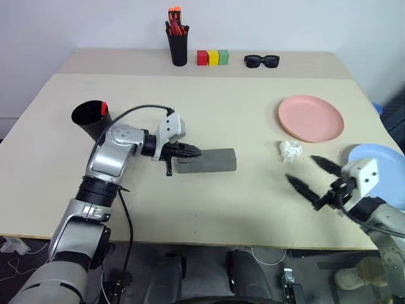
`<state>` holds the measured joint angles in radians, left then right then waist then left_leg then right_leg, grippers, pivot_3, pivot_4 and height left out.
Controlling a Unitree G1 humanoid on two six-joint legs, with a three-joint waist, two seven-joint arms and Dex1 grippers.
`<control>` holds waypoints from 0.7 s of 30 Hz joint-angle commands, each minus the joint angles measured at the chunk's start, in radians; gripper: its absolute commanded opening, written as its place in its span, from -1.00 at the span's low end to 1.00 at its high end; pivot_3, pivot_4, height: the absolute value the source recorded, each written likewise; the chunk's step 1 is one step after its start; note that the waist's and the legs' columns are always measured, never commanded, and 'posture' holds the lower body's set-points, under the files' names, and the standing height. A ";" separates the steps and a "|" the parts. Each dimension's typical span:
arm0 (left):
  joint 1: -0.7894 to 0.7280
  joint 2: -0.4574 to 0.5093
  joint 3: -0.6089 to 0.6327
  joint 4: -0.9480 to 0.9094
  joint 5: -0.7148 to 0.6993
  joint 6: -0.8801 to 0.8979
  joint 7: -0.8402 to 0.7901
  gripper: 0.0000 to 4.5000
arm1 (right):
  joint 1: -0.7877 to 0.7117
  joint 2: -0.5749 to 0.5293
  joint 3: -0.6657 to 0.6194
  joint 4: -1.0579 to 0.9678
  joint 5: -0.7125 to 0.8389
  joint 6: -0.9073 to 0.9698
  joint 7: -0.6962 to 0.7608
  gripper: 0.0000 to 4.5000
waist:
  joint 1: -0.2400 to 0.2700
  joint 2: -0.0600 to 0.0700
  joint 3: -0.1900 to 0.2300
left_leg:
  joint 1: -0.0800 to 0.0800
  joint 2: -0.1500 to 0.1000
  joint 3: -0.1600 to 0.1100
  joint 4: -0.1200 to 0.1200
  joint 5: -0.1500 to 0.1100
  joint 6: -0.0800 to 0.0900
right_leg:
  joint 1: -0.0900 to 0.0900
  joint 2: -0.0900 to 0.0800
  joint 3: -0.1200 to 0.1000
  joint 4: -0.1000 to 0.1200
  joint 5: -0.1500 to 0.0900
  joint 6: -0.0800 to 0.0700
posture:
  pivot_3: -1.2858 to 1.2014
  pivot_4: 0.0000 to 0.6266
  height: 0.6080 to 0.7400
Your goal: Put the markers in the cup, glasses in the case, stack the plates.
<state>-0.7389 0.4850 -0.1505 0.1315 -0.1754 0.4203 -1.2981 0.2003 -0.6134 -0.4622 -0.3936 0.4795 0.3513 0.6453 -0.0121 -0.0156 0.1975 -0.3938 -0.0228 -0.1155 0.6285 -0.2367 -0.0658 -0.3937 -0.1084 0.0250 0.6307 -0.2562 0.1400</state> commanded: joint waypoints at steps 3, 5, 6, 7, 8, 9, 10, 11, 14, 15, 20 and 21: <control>0.020 0.004 -0.011 -0.218 -0.123 0.133 0.013 -0.74 | -0.010 -0.008 -0.087 0.166 -0.123 -0.100 -0.098 1.00 | 0.000 0.001 0.000 | 0.001 0.000 0.000 -0.001 0.000 0.000 | 0.001 0.000 0.000 0.000 0.000 0.000 | 0.03 -0.52 1.00; 0.034 0.020 -0.037 -0.256 -0.142 0.141 -0.011 -0.41 | -0.026 -0.017 -0.081 0.238 -0.162 -0.132 -0.114 1.00 | -0.007 0.001 -0.001 | 0.002 0.000 0.001 0.000 0.000 0.000 | 0.001 0.000 0.000 0.000 0.000 0.000 | 0.03 -0.52 1.00; 0.031 0.017 -0.046 -0.259 -0.143 0.146 -0.002 -0.19 | -0.038 -0.021 -0.074 0.282 -0.178 -0.148 -0.119 1.00 | -0.009 0.001 -0.001 | 0.003 0.000 0.001 0.000 0.000 0.000 | 0.001 0.000 0.001 0.000 0.000 0.000 | 0.03 -0.52 1.00; 0.027 0.015 -0.055 -0.258 -0.141 0.143 0.005 0.02 | -0.048 -0.024 -0.066 0.324 -0.194 -0.165 -0.120 1.00 | -0.008 0.001 0.000 | 0.003 0.000 0.001 0.000 0.000 0.000 | 0.002 0.000 0.001 0.000 0.000 -0.001 | 0.03 -0.52 1.00; 0.024 0.014 -0.065 -0.256 -0.136 0.137 0.010 0.28 | -0.056 -0.026 -0.057 0.363 -0.210 -0.182 -0.122 1.00 | -0.007 0.001 0.000 | 0.003 0.000 0.001 0.000 0.000 0.000 | 0.002 0.000 0.001 0.000 0.000 -0.001 | 0.03 -0.52 1.00; 0.022 0.013 -0.073 -0.255 -0.134 0.131 0.012 0.48 | -0.065 -0.027 -0.049 0.398 -0.225 -0.196 -0.125 1.00 | -0.007 0.001 0.000 | 0.003 0.000 0.001 0.001 0.000 0.000 | 0.002 0.000 0.001 0.000 0.000 -0.001 | 0.03 -0.52 1.00; 0.021 0.011 -0.078 -0.255 -0.134 0.126 0.016 0.72 | -0.075 -0.027 -0.042 0.426 -0.235 -0.210 -0.124 1.00 | -0.007 0.001 0.000 | 0.003 0.000 0.001 0.001 0.000 0.000 | 0.002 0.000 0.001 0.000 0.000 -0.002 | 0.03 -0.52 1.00; 0.017 0.004 -0.079 -0.254 -0.137 0.126 0.024 0.92 | -0.084 -0.025 -0.037 0.451 -0.240 -0.220 -0.122 1.00 | -0.006 0.001 0.000 | 0.003 0.000 0.001 0.001 0.000 0.000 | 0.002 0.000 0.001 0.000 -0.001 -0.002 | 0.03 -0.52 1.00; 0.009 -0.004 -0.084 -0.253 -0.137 0.125 0.036 0.98 | -0.112 -0.020 -0.021 0.504 -0.251 -0.243 -0.122 1.00 | -0.005 0.002 0.000 | 0.002 0.000 0.001 0.000 0.000 0.000 | 0.002 0.000 0.001 0.000 0.000 -0.001 | 0.03 -0.52 1.00; 0.006 -0.003 -0.086 -0.254 -0.137 0.125 0.037 0.98 | -0.124 -0.018 -0.014 0.517 -0.250 -0.243 -0.123 1.00 | -0.006 0.002 0.000 | 0.002 0.000 0.001 0.000 0.000 0.000 | 0.002 0.000 0.001 0.000 0.000 -0.001 | 0.03 -0.52 1.00; 0.009 0.036 -0.098 -0.266 -0.149 0.117 -0.006 0.98 | -0.162 -0.015 0.009 0.575 -0.257 -0.241 -0.122 1.00 | -0.009 0.002 0.000 | 0.003 0.000 0.001 0.000 0.000 0.000 | 0.002 0.000 0.001 0.000 0.000 -0.001 | 0.03 -0.52 1.00; 0.011 0.043 -0.100 -0.270 -0.153 0.115 -0.015 0.98 | -0.170 -0.016 0.010 0.588 -0.259 -0.241 -0.126 1.00 | -0.009 0.002 0.000 | 0.003 0.000 0.001 0.000 0.000 0.000 | 0.002 0.000 0.001 0.000 0.000 -0.001 | 0.03 -0.52 1.00</control>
<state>-0.7146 0.5173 -0.2564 -0.0991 -0.2998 0.5558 -1.2969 0.0353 -0.6176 -0.4553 0.1767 0.2247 0.1168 0.5259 -0.0213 -0.0139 0.1970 -0.3911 -0.0226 -0.1142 0.6288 -0.2367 -0.0656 -0.3918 -0.1079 0.0259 0.6308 -0.2562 0.1392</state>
